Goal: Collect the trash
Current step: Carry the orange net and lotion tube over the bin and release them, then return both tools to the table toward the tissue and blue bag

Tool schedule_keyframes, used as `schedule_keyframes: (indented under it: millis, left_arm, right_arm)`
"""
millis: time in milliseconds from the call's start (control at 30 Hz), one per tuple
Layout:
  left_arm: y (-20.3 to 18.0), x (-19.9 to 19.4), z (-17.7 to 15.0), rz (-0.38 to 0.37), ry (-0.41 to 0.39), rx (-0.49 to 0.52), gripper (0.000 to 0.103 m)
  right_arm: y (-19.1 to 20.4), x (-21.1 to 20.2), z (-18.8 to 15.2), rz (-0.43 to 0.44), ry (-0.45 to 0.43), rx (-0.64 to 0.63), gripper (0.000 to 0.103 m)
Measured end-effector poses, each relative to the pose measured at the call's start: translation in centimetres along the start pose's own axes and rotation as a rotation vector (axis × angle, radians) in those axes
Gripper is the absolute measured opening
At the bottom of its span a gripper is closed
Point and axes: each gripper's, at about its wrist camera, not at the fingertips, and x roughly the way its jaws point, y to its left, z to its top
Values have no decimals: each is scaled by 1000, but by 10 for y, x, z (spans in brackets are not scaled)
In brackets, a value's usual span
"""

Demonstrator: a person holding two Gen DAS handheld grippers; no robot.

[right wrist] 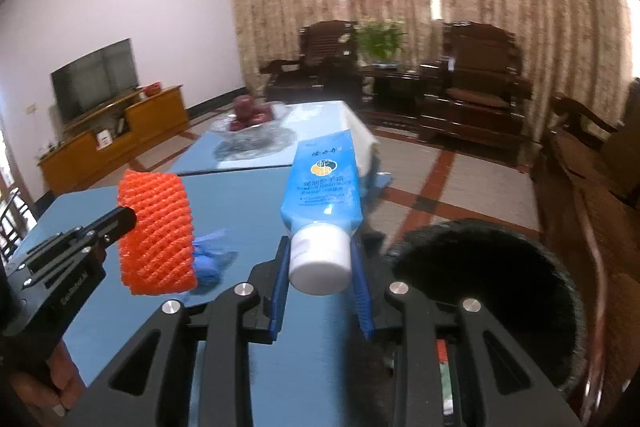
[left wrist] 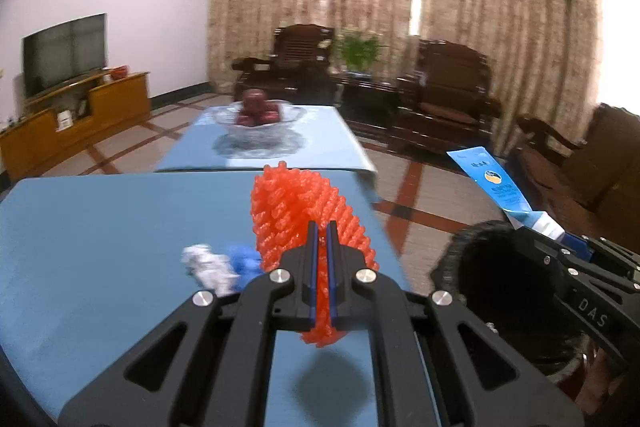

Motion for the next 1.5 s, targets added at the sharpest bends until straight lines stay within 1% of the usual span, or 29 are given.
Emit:
schedule_keyframes:
  millis: [133, 233, 433, 700, 800, 833, 867, 900, 933, 967, 1000, 1033, 1100, 1133, 1167, 1200, 1267, 1333, 1433, 1500]
  left_arm:
    - [-43, 11, -1, -86, 6, 42, 3]
    - [-68, 17, -4, -142, 8, 64, 3]
    - [-105, 31, -10, -234, 20, 83, 3]
    - [-161, 73, -23, -355, 109, 133, 4]
    - [-175, 86, -29, -388, 154, 156, 12]
    - [-177, 88, -31, -394, 164, 158, 28]
    - [-177, 89, -32, -398, 166, 155, 42]
    - [-175, 89, -34, -399, 162, 151, 46]
    - [-173, 89, -35, -397, 160, 151, 47]
    - [-170, 89, -37, -394, 162, 154, 47]
    - [-170, 90, -37, -388, 164, 152, 47]
    - [-165, 90, -38, -381, 165, 148, 48]
    - [-152, 88, -39, -355, 161, 135, 51]
    - [-143, 86, -38, -337, 152, 127, 55]
    - [-140, 86, -36, -321, 146, 122, 60]
    - [-132, 83, -35, -299, 137, 115, 62]
    - [-113, 76, -35, -258, 115, 103, 73]
    - [-95, 69, -33, -211, 91, 99, 80]
    - [-70, 62, -28, -160, 78, 91, 84]
    - [-45, 54, -28, -111, 67, 78, 85]
  right_arm:
    - [-34, -8, -5, -73, 3, 35, 29]
    - [-57, -10, -8, -121, 8, 54, 29]
    - [-97, -12, -18, -206, 14, 73, 29]
    - [-148, 6, -40, -279, 77, 107, 29]
    - [-164, 15, -53, -309, 111, 121, 30]
    - [-169, 17, -58, -326, 115, 129, 37]
    - [-172, 18, -60, -340, 119, 134, 42]
    - [-173, 15, -65, -347, 117, 137, 45]
    - [-174, 14, -67, -356, 111, 137, 49]
    - [-175, 12, -69, -367, 107, 136, 51]
    - [-176, 11, -70, -373, 105, 136, 57]
    - [-176, 10, -71, -379, 102, 137, 67]
    - [-174, 9, -70, -382, 92, 139, 77]
    - [-171, 8, -70, -379, 86, 137, 86]
    - [-167, 8, -69, -379, 80, 133, 90]
    - [-161, 7, -68, -381, 72, 130, 95]
    - [-151, 6, -65, -377, 58, 122, 97]
    - [-142, 7, -60, -354, 54, 119, 97]
    - [-120, 10, -53, -297, 41, 110, 97]
    - [-101, 14, -47, -258, 35, 90, 97]
